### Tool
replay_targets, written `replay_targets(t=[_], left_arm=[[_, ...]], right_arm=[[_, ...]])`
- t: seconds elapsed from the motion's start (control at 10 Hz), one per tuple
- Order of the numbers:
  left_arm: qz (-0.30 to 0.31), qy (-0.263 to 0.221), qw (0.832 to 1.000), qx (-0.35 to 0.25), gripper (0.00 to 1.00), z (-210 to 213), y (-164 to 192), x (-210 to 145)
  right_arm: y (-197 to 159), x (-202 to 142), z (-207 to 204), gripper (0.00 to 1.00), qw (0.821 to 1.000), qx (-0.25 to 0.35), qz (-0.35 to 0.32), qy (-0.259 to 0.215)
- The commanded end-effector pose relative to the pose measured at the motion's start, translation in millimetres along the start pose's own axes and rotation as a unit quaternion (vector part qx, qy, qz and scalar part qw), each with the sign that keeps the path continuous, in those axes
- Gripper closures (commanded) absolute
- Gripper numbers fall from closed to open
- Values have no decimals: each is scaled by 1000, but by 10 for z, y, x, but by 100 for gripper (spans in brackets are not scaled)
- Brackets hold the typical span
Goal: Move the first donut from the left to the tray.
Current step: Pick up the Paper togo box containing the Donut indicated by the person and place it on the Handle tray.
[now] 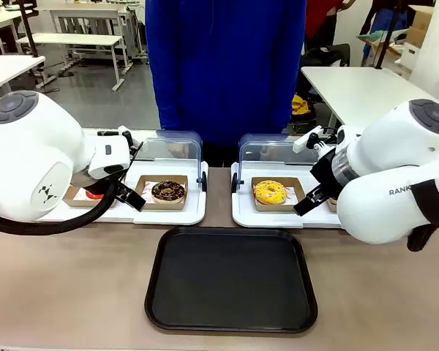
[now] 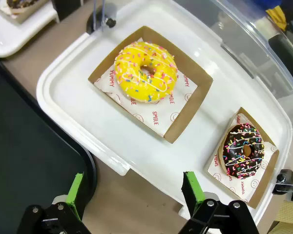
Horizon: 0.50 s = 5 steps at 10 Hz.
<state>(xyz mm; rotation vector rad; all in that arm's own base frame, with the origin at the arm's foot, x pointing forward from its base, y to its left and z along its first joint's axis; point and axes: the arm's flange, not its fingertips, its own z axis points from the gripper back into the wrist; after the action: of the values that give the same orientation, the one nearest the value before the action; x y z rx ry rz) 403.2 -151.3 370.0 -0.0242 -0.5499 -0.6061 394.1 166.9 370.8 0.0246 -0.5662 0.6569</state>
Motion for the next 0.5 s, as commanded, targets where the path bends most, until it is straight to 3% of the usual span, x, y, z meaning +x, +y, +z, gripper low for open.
replay_targets(t=[0.0, 0.4], left_arm=[[0, 0, 1000, 0, 0, 1, 0, 1], [0, 0, 1000, 0, 0, 1, 0, 1]], right_arm=[[0, 0, 0, 0, 1000, 0, 0, 0], [0, 0, 0, 0, 1000, 0, 0, 0]])
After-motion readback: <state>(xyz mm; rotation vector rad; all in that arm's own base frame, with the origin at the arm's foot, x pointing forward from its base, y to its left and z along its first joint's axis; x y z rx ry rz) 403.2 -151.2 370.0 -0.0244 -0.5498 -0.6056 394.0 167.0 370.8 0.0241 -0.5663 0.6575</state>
